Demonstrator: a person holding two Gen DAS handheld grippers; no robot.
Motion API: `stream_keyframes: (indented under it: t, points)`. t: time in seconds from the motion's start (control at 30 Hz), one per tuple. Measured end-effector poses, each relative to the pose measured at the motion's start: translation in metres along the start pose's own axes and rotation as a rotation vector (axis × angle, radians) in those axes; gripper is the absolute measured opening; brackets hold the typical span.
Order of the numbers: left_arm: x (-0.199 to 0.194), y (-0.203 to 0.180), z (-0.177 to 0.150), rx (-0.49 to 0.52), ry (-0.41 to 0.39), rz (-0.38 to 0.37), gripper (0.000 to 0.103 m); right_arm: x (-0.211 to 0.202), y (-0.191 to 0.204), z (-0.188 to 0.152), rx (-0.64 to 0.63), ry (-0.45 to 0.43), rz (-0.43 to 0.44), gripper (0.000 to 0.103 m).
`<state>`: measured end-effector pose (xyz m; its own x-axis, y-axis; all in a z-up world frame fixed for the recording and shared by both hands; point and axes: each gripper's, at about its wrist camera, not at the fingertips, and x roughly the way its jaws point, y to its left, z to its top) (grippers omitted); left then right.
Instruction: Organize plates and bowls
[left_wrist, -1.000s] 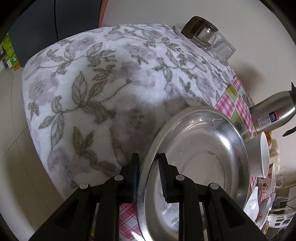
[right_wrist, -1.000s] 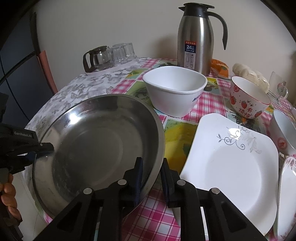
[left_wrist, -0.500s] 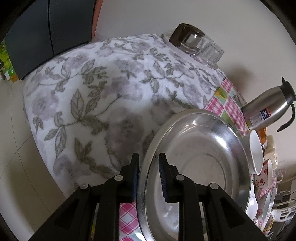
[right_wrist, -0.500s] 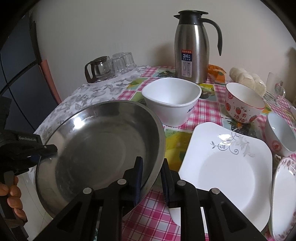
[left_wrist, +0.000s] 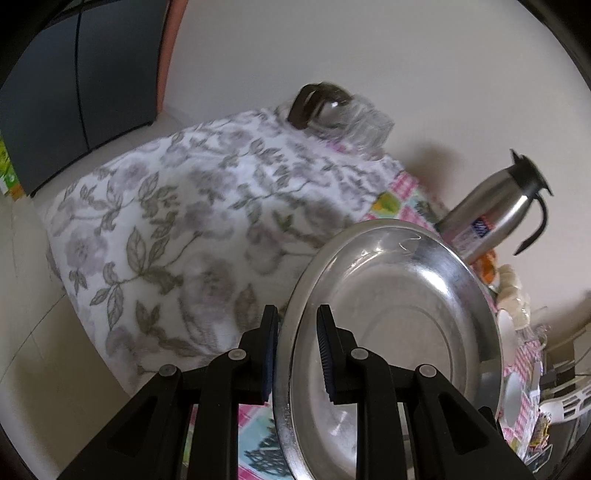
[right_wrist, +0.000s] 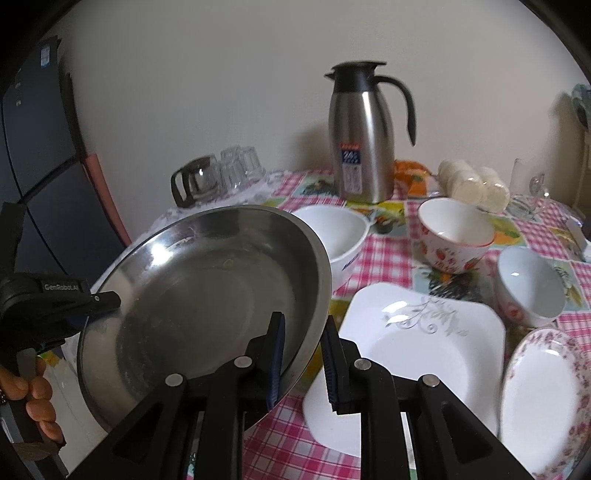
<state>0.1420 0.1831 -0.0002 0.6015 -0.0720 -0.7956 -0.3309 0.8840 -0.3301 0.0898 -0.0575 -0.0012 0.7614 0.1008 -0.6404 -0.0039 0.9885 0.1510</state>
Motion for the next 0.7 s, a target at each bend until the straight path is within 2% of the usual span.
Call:
stream_keyframes:
  t: [0.43,0.7]
  points:
    - [-0.041,-0.057,-0.016,0.097,-0.079,-0.096,0.022,-0.055,-0.045,0.015,0.055,-0.096,-0.019,0.021]
    - [-0.050,-0.097,-0.037,0.156,-0.085,-0.144,0.022,-0.091,-0.077,0.021,0.069,-0.152,-0.072,0.021]
